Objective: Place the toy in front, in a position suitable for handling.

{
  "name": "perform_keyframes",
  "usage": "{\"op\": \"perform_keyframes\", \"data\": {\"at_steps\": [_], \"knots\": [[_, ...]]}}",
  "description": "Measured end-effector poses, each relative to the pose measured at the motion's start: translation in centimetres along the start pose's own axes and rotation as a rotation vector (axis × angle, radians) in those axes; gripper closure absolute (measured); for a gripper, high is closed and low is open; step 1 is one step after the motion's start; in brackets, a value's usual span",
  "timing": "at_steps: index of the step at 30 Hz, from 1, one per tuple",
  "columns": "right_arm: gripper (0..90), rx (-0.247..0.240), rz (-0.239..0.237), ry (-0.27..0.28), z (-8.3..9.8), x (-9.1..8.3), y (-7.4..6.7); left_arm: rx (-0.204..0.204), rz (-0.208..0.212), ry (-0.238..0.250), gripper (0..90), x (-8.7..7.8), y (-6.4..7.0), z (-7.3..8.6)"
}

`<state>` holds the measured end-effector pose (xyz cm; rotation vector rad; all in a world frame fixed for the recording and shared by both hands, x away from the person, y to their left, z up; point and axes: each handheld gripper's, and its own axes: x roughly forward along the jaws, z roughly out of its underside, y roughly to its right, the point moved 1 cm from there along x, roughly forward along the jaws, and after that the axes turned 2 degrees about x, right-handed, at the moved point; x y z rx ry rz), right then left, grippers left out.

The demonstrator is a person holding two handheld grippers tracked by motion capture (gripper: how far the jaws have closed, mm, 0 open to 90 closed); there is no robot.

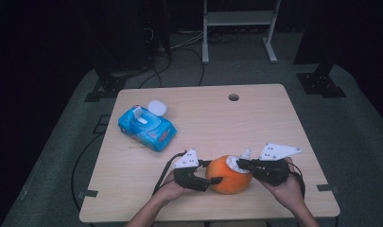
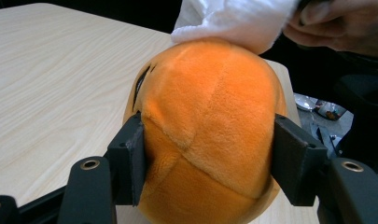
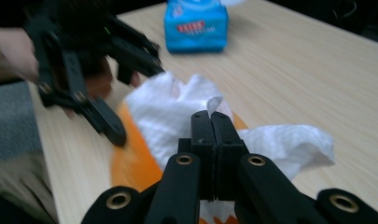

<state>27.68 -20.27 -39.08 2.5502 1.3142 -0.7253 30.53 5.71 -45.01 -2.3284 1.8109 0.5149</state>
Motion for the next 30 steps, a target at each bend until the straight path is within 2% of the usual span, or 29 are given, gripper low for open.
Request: {"op": "perform_keyframes", "data": {"at_steps": [2,3,6,10,12,13,16,18,22,24,27,30], "knots": [[88.4,-0.005,-0.030,0.019,-0.7,0.2,-0.9,0.007,-0.001,0.004,35.7,0.2,0.3,-0.1],[88.4,-0.044,-0.029,0.016,-1.2,0.7,-1.8,0.014,-0.003,-0.001,35.6,0.2,0.3,-0.2],[88.4,-0.097,0.008,-0.010,-1.5,1.3,-2.5,0.005,-0.010,0.006,36.2,0.2,0.4,-0.2],[88.4,-0.037,0.026,-0.003,-0.7,0.6,-0.9,-0.010,-0.018,0.020,38.5,0.2,0.6,-0.5],[88.5,-0.012,0.031,0.008,-0.6,0.1,-0.6,0.002,-0.023,0.026,39.1,0.3,0.8,-0.9],[88.5,-0.003,0.031,0.021,-0.7,-0.1,-0.7,-0.006,-0.019,0.040,39.4,0.3,0.9,-1.0],[88.5,-0.025,0.012,0.065,-1.7,-0.5,-1.7,-0.018,-0.007,0.071,40.3,0.3,1.1,-1.4],[88.5,-0.054,0.017,0.070,-2.2,-0.5,-2.4,-0.021,-0.002,0.087,40.8,0.3,1.3,-1.6],[88.5,-0.041,0.012,0.115,-2.6,-1.3,-2.7,-0.012,0.003,0.114,41.0,-0.4,1.6,-2.6],[88.5,-0.037,0.013,0.143,-3.0,-1.7,-2.9,0.007,-0.005,0.126,41.0,-0.9,1.9,-3.3],[88.6,-0.043,0.016,0.153,-3.2,-1.8,-2.9,0.038,-0.027,0.115,41.0,-1.4,1.9,-3.7],[88.5,-0.026,0.025,0.133,-2.6,-1.2,-2.4,0.032,-0.037,0.093,41.1,-1.7,1.5,-3.4]]}}
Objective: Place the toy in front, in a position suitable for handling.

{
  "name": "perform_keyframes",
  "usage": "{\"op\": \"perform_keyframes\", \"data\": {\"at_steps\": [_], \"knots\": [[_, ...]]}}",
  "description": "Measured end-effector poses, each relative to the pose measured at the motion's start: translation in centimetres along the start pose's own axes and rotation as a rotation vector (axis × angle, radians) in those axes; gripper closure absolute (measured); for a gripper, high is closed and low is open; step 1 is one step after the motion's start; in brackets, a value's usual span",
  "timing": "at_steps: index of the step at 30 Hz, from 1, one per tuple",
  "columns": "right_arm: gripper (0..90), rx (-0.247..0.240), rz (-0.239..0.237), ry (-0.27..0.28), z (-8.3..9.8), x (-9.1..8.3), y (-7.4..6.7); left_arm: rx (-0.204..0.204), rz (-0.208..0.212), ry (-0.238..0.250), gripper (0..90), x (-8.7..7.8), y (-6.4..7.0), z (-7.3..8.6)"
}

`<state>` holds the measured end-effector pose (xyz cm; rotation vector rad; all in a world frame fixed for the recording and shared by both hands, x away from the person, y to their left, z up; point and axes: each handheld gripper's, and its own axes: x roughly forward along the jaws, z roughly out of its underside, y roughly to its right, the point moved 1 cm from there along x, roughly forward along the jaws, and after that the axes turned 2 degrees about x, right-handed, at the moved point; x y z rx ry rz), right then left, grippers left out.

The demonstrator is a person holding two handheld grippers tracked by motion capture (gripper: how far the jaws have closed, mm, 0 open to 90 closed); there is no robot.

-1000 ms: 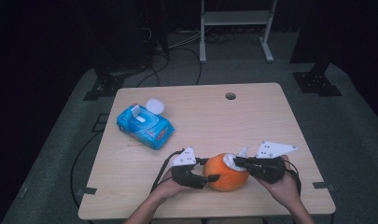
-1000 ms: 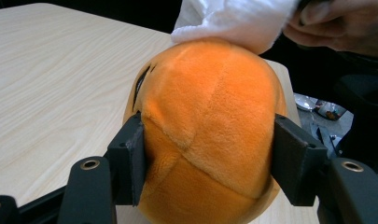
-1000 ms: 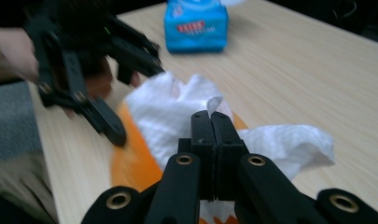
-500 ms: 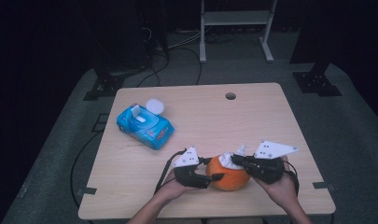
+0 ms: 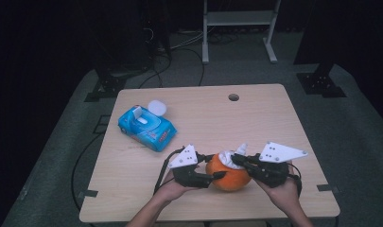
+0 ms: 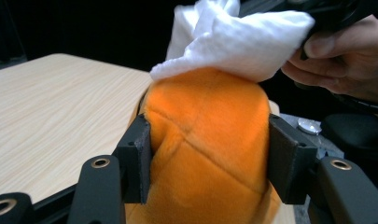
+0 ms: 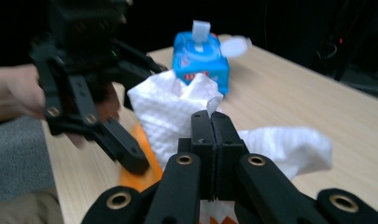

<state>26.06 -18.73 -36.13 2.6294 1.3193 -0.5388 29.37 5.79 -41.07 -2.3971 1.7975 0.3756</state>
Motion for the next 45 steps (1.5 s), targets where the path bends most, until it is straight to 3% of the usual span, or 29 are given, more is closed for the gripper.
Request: {"op": "perform_keyframes", "data": {"at_steps": [4,6,10,12,14,16,20,21,23,26,29,36,45], "knots": [[88.5,0.040,0.001,-0.051,1.6,1.2,0.8,-0.010,-0.018,-0.045,41.1,0.0,-0.5,0.9],[88.5,0.053,-0.007,-0.094,2.6,2.1,1.1,-0.019,-0.015,-0.044,40.9,0.2,-0.6,1.2],[88.5,0.056,0.003,-0.063,2.0,1.7,0.9,-0.010,-0.030,-0.047,39.2,0.8,-0.3,1.2],[88.5,0.028,-0.009,-0.049,1.4,1.6,0.3,-0.003,-0.025,-0.046,37.4,1.3,0.1,1.1],[88.6,-0.009,0.007,-0.079,1.6,2.1,-0.2,0.010,-0.026,-0.055,32.0,1.3,0.2,1.0],[88.6,0.000,-0.003,-0.088,2.1,2.2,0.2,-0.001,-0.015,-0.038,25.7,1.0,-0.2,0.9],[88.7,0.026,-0.020,-0.085,2.5,2.0,0.8,-0.030,-0.005,-0.055,14.4,1.0,-0.9,1.3],[88.6,0.027,-0.018,-0.085,2.5,2.0,0.8,-0.042,0.009,-0.059,14.4,1.1,-0.9,1.5],[88.6,0.022,-0.014,-0.087,2.6,2.0,0.9,-0.019,0.026,-0.065,17.9,1.0,-0.8,1.5],[88.6,0.038,-0.013,-0.087,2.8,1.9,1.2,-0.016,0.062,-0.080,22.3,0.8,-0.7,1.3],[88.6,0.037,-0.013,-0.090,2.9,1.8,1.4,-0.032,0.092,-0.064,24.6,0.5,-0.8,1.7],[85.4,0.067,-0.056,-0.087,2.7,1.6,1.4,-0.037,0.025,-0.059,28.3,0.9,-0.6,1.7],[72.9,0.095,-0.132,-0.106,2.6,1.2,1.9,-0.040,0.014,-0.070,29.1,1.1,-0.4,1.5]]}}
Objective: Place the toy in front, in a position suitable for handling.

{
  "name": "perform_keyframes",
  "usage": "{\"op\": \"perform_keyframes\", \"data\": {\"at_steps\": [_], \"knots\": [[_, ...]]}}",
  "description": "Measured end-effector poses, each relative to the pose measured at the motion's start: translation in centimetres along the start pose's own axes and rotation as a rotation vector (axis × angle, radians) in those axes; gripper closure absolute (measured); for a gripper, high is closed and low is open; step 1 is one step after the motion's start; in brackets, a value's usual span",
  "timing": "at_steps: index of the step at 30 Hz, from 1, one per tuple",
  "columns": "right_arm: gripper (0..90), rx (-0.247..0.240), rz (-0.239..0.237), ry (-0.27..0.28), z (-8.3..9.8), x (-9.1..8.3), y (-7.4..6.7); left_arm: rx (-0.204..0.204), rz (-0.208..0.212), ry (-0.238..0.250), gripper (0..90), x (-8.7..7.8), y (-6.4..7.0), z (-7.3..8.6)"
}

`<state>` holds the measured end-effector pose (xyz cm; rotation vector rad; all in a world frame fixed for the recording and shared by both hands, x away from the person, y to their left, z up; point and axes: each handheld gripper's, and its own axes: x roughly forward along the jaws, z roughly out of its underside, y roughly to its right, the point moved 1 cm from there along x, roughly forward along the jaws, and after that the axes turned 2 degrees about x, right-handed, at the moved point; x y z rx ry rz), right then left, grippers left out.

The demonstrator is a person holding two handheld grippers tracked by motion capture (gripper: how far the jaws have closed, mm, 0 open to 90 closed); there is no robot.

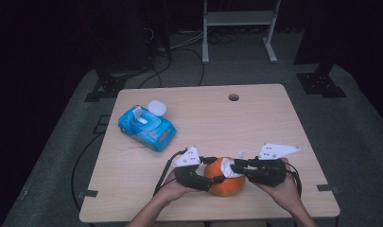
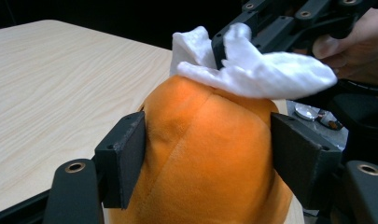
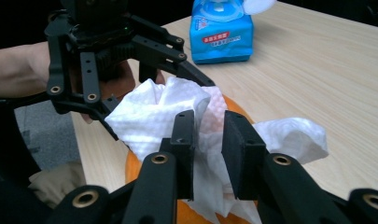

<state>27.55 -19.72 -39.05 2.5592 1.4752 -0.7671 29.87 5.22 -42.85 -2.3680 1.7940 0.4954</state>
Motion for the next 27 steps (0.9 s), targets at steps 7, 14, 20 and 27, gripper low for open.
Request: {"op": "perform_keyframes", "data": {"at_steps": [7,14,20,27], "knots": [[78.8,-0.060,0.030,-0.033,0.4,0.6,-0.5,-0.002,0.014,-0.005,25.3,0.3,0.1,0.0],[85.6,-0.086,0.025,-0.055,0.4,0.8,-1.0,-0.046,0.060,-0.017,8.7,0.3,-1.0,0.7],[86.8,-0.065,0.069,-0.032,0.6,0.1,-0.2,-0.010,0.108,-0.024,21.3,0.0,-0.8,0.7],[87.6,-0.073,0.087,-0.039,0.6,0.2,-0.2,-0.001,0.097,-0.008,13.3,0.3,-1.2,1.2]]}}
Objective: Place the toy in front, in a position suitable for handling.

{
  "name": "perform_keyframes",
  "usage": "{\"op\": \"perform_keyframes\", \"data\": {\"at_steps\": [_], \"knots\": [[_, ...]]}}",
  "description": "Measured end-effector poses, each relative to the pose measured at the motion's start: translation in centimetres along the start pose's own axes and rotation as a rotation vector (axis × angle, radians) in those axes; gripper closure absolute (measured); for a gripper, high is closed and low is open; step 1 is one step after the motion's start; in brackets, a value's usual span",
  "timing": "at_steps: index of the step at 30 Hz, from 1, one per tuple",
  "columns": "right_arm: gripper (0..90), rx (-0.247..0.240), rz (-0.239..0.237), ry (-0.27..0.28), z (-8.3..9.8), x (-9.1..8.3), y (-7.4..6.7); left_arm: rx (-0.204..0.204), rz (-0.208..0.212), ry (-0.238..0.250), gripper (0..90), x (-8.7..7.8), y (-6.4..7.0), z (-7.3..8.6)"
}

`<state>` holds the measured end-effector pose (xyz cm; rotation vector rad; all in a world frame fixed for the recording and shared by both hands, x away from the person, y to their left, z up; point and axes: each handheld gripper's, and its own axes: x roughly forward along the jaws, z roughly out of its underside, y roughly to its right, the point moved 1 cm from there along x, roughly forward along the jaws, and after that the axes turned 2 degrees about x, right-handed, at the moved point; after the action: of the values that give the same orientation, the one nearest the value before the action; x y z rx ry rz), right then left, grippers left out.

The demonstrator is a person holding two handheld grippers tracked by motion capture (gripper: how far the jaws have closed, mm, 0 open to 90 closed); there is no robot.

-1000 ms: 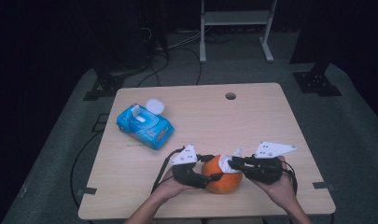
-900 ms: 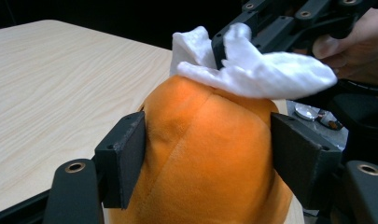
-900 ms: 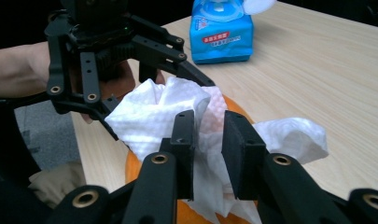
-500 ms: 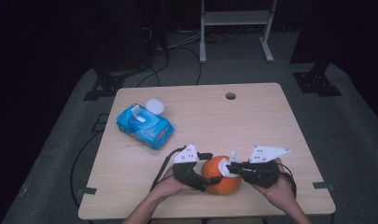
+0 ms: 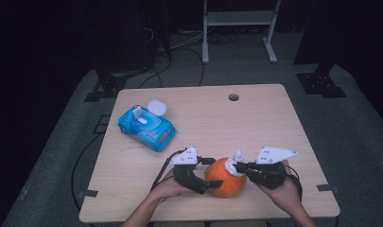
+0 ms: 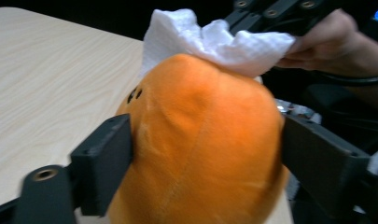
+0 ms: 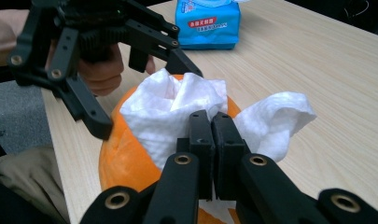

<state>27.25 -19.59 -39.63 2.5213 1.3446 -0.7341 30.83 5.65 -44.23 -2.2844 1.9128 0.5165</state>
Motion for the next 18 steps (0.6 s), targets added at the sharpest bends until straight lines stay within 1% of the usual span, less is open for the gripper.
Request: {"op": "perform_keyframes", "data": {"at_steps": [1,2,3,4,5,6,7,8,10,11,12,13,14,15,16,18], "knots": [[87.6,-0.002,0.001,-0.001,0.0,0.0,0.0,-0.001,-0.006,0.003,12.7,0.2,0.1,0.1],[87.8,-0.004,0.007,-0.002,-0.1,0.0,0.0,0.001,-0.015,0.010,13.9,0.3,0.2,0.1],[87.9,-0.014,0.019,-0.002,-0.1,-0.2,-0.1,0.008,-0.016,0.012,19.9,0.3,0.3,0.2],[88.2,-0.018,0.026,-0.001,-0.2,-0.3,-0.2,0.018,-0.027,0.009,26.2,0.3,0.4,0.2],[88.3,-0.014,0.030,0.009,-0.5,-0.6,-0.3,0.022,-0.035,0.011,33.4,0.3,0.5,0.2],[88.4,-0.018,0.034,0.021,-0.7,-0.8,-0.5,0.030,-0.035,0.012,36.1,0.4,0.7,0.1],[88.4,-0.020,0.017,0.044,-1.1,-1.1,-0.8,0.045,-0.042,0.008,38.2,0.6,0.9,0.0],[88.4,-0.029,0.007,0.052,-1.4,-1.1,-1.2,0.053,-0.049,0.004,39.1,0.7,1.2,-0.2],[88.4,-0.077,-0.002,0.039,-1.9,-0.6,-2.4,0.071,-0.058,0.000,40.9,0.8,1.5,-0.4],[88.5,-0.100,0.011,0.025,-2.0,-0.3,-2.8,0.077,-0.064,-0.002,42.0,0.7,1.5,-0.4],[88.5,-0.114,0.024,0.021,-1.9,-0.2,-2.8,0.067,-0.064,0.004,42.5,0.6,1.4,-0.4],[88.5,-0.106,0.022,0.028,-1.9,-0.2,-2.7,0.057,-0.064,0.006,42.9,0.5,1.3,-0.3],[88.5,-0.095,0.030,0.027,-1.8,-0.4,-2.3,0.047,-0.069,0.010,42.9,0.3,1.1,-0.2],[88.5,-0.093,0.070,0.022,-1.6,-0.7,-1.6,0.040,-0.072,0.011,42.9,0.3,1.0,-0.2],[88.5,-0.079,0.087,0.018,-1.2,-0.9,-1.0,0.034,-0.070,0.013,42.8,0.2,0.9,-0.1],[88.5,-0.019,0.100,0.016,-0.5,-1.2,0.3,0.024,-0.068,0.017,42.0,0.3,0.8,-0.1]]}}
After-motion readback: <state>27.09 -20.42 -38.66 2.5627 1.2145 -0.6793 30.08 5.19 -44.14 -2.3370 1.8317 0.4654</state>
